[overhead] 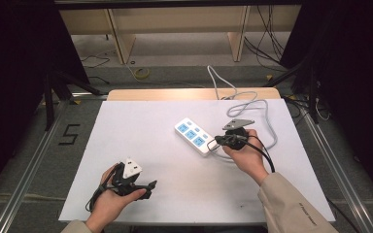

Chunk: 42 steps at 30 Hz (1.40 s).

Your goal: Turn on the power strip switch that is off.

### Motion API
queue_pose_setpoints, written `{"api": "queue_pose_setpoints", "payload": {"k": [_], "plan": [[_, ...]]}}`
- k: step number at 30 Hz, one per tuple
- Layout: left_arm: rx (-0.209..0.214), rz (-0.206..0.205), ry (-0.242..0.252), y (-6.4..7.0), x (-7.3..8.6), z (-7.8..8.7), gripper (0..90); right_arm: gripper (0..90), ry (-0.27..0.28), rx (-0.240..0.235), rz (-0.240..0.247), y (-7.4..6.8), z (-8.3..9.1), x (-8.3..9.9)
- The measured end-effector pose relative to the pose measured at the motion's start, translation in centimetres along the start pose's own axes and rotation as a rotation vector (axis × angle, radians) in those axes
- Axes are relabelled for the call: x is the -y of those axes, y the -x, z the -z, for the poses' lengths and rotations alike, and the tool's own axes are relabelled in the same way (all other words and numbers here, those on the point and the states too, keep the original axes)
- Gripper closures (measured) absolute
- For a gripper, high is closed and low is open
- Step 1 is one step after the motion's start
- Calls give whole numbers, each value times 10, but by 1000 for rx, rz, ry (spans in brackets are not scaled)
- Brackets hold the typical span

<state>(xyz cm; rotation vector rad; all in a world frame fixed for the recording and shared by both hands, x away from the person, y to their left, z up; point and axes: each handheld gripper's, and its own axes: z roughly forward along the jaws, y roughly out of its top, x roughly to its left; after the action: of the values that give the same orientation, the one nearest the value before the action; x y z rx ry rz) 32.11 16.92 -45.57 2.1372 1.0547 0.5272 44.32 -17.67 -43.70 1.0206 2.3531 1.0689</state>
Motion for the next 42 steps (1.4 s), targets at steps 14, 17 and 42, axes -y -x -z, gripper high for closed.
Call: {"api": "queue_pose_setpoints", "payload": {"k": [14, 17, 42], "plan": [[1, 4, 1, 1, 0, -1, 201, 900, -13, 3, 3, -1, -20, -16], [1, 3, 1, 1, 0, -1, 202, 900, -13, 3, -1, 0, -24, -19], [10, -3, 4, 2, 0, -2, 200, 900, -40, 11, -25, 2, -54, -26]]}}
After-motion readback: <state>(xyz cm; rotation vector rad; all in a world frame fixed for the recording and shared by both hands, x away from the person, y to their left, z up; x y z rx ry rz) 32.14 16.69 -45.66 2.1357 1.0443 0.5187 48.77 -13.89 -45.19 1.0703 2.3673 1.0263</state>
